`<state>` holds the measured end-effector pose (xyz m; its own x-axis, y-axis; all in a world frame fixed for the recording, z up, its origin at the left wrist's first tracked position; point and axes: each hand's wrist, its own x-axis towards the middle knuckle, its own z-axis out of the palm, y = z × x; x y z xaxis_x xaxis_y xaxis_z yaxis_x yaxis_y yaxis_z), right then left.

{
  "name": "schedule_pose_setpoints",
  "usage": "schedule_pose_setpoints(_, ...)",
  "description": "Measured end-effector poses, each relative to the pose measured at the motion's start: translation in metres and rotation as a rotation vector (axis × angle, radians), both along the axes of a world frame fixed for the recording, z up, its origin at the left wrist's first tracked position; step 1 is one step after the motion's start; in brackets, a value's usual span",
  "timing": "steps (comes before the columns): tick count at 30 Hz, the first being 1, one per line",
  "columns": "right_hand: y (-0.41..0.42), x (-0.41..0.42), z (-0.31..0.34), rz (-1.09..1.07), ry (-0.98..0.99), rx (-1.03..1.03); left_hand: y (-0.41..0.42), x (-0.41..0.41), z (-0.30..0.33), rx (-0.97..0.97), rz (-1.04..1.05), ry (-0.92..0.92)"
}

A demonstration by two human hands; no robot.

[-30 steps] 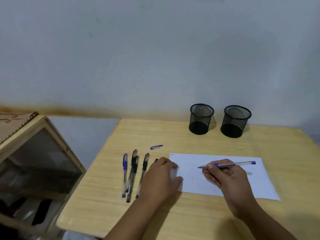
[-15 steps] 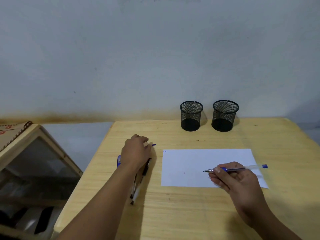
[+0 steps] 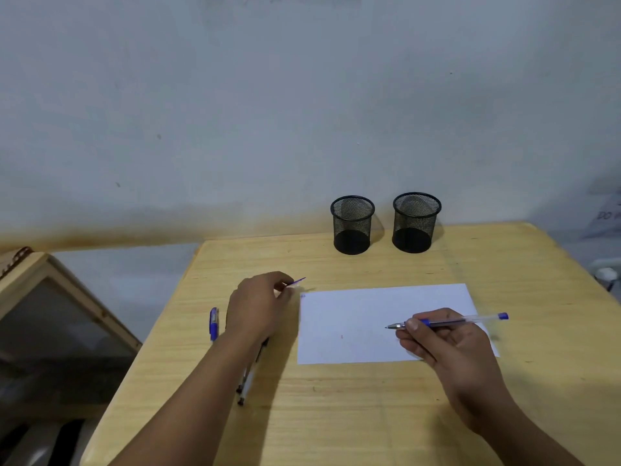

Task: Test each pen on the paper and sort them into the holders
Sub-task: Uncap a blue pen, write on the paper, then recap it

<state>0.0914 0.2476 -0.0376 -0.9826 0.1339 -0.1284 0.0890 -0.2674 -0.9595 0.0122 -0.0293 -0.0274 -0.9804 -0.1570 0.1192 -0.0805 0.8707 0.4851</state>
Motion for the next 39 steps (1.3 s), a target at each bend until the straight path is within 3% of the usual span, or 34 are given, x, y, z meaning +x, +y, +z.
schedule_pose_setpoints(8,-0.01,-0.006,0.008,0.012,0.017,0.019,0.052,0.055,0.017,0.24,-0.187,0.082)
schedule_pose_setpoints(39,-0.015,0.018,-0.002,0.134,0.061,0.118,0.084,0.093,0.014,0.273,-0.356,0.012)
